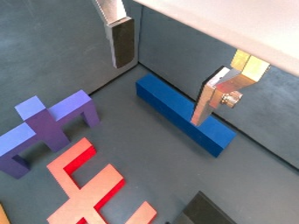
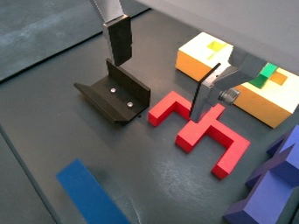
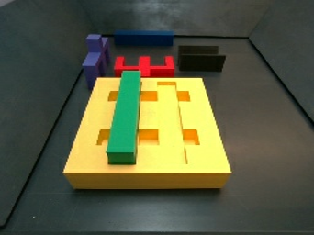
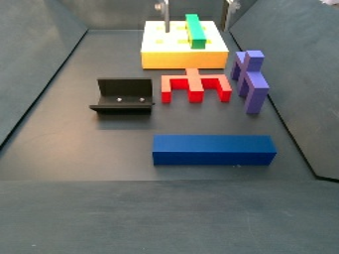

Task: Pick up the blue object. Move up. Move to above the board. Insert the blue object.
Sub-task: Pick up the blue object.

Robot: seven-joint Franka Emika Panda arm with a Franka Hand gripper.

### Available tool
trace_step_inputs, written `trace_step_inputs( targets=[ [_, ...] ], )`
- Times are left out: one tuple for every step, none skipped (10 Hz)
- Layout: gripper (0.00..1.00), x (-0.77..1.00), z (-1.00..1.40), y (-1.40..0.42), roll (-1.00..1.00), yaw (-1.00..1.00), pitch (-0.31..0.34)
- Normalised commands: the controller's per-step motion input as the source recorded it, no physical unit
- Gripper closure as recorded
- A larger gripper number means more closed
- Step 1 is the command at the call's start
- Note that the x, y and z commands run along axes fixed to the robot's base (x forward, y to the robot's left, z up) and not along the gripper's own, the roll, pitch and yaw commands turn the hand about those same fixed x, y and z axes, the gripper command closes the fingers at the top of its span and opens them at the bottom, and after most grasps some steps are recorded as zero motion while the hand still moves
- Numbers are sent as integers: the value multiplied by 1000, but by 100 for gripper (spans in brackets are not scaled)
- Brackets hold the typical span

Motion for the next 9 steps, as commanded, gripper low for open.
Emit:
trace_step_inputs(
  targets=[
    [0,-266,-194,326,-37,-331,-47],
    [0,-300,-289,311,-11,-600,-54],
    [0,-160,-257,143,-13,-780,-74],
    [0,-20,-171,63,-77,-817,-133],
    [0,0,-183,0,-103,-871,-140],
    [0,0,-223,0,-113,-923,-136],
    [0,0,-260,20,-36,-946,-101],
    [0,0,-337,114,0,-931,-61],
    [0,0,-389,183,0,-857,-43]
  ],
)
